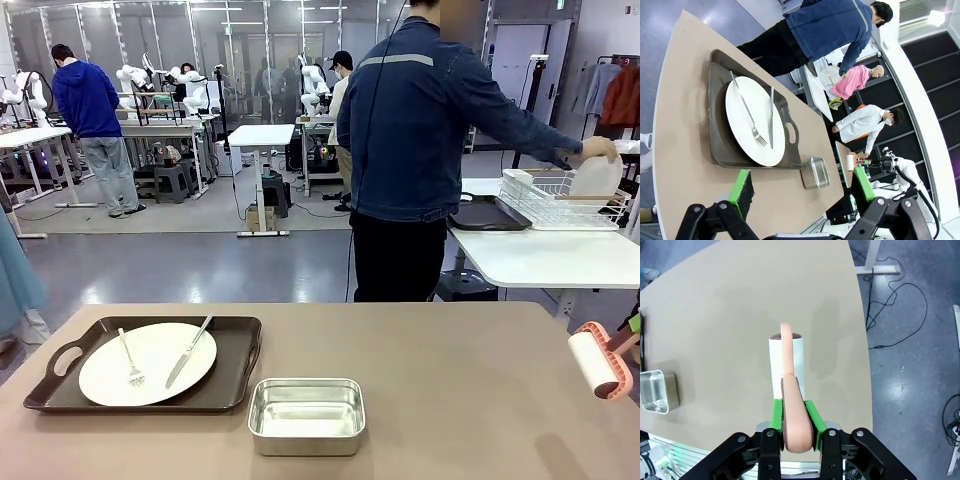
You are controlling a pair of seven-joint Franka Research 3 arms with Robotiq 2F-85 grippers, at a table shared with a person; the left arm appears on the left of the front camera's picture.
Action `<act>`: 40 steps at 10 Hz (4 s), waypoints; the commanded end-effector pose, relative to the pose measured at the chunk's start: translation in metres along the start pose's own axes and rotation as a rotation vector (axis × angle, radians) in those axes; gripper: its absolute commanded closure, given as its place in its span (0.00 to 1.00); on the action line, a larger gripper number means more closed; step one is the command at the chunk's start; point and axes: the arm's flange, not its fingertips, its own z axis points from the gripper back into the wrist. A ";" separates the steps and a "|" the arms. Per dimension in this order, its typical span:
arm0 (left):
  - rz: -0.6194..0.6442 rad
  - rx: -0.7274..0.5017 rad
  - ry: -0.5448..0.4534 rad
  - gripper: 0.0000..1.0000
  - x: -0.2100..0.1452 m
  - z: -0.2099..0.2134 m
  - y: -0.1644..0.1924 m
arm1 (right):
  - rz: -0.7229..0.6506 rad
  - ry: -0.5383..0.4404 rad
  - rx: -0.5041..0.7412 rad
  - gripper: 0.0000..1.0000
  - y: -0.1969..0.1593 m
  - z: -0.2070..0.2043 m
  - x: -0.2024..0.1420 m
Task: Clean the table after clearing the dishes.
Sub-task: Place the Lint Roller back on top of the Airtight Container.
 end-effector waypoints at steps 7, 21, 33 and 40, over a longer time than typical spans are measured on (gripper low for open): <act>-0.005 -0.002 -0.002 0.00 -0.001 0.002 -0.001 | 0.000 0.000 0.000 0.78 0.000 0.000 0.000; -0.005 -0.002 -0.002 0.00 -0.001 0.002 -0.001 | 1.690 0.103 0.193 0.78 0.453 -0.039 -0.102; -0.005 -0.002 -0.002 0.00 -0.001 0.002 -0.001 | 1.650 0.296 0.174 0.78 0.487 -0.104 -0.074; -0.005 -0.002 -0.002 0.00 -0.001 0.002 -0.001 | 1.591 0.518 0.247 0.78 0.503 -0.188 -0.018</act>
